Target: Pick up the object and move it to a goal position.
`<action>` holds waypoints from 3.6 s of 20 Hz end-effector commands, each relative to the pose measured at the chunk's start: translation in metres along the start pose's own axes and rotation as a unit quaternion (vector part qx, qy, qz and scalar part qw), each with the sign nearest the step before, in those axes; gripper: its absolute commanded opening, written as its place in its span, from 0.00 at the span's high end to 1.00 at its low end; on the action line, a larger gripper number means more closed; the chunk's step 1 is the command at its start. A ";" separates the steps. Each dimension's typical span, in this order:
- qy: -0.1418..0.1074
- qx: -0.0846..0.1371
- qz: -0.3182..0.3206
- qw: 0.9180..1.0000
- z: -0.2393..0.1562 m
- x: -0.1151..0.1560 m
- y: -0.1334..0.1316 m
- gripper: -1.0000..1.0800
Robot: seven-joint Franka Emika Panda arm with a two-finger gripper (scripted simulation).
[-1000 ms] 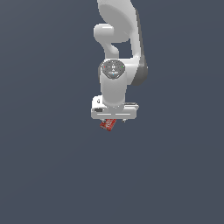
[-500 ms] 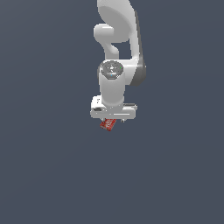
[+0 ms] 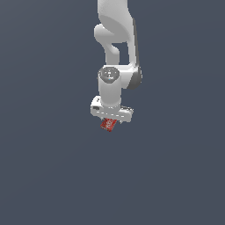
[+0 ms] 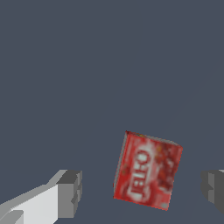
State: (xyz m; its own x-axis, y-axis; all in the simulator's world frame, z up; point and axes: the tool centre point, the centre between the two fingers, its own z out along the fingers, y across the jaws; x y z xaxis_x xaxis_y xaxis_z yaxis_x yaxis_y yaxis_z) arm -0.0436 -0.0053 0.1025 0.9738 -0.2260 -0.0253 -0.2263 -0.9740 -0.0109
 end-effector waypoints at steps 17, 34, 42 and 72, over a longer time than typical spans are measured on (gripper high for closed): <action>0.013 -0.004 0.111 0.994 0.037 -0.032 0.024 0.04; 0.013 -0.004 0.114 0.993 0.088 -0.032 0.026 0.04; 0.013 -0.004 0.114 0.993 0.088 -0.032 0.026 1.00; 0.013 -0.004 0.114 0.993 0.027 0.071 0.122 1.00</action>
State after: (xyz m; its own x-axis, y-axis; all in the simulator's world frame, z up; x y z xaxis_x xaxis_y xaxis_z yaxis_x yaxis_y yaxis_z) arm -0.0060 -0.1353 0.0705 0.8972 -0.4415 0.0009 -0.4415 -0.8972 0.0002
